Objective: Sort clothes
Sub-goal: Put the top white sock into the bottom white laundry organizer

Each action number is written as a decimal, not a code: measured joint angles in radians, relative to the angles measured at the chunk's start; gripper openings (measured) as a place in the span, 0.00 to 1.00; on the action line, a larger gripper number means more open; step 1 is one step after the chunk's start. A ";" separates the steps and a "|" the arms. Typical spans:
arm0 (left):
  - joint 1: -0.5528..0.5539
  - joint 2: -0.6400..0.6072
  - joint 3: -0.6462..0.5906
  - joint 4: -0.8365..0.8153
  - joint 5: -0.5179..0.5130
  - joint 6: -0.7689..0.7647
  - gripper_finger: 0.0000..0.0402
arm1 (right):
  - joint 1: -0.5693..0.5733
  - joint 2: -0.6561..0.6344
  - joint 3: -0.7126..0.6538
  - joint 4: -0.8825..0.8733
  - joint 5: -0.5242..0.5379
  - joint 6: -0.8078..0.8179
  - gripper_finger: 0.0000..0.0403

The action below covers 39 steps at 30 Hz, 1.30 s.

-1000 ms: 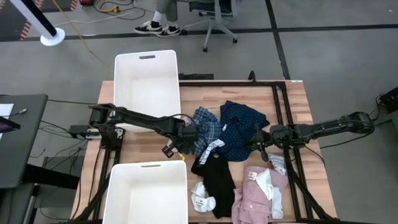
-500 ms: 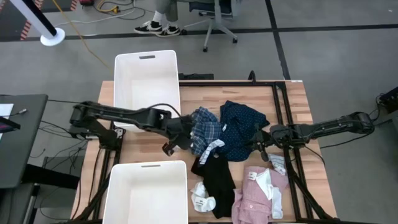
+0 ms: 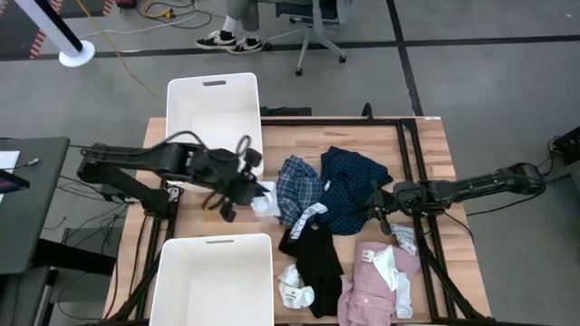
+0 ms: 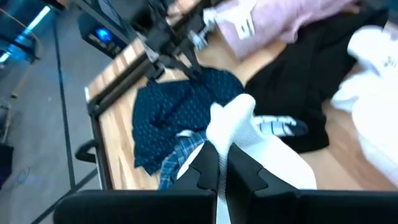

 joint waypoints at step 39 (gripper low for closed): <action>-0.216 -0.334 0.003 0.238 0.057 -0.089 0.01 | 0.000 0.000 0.000 0.000 0.000 0.000 0.20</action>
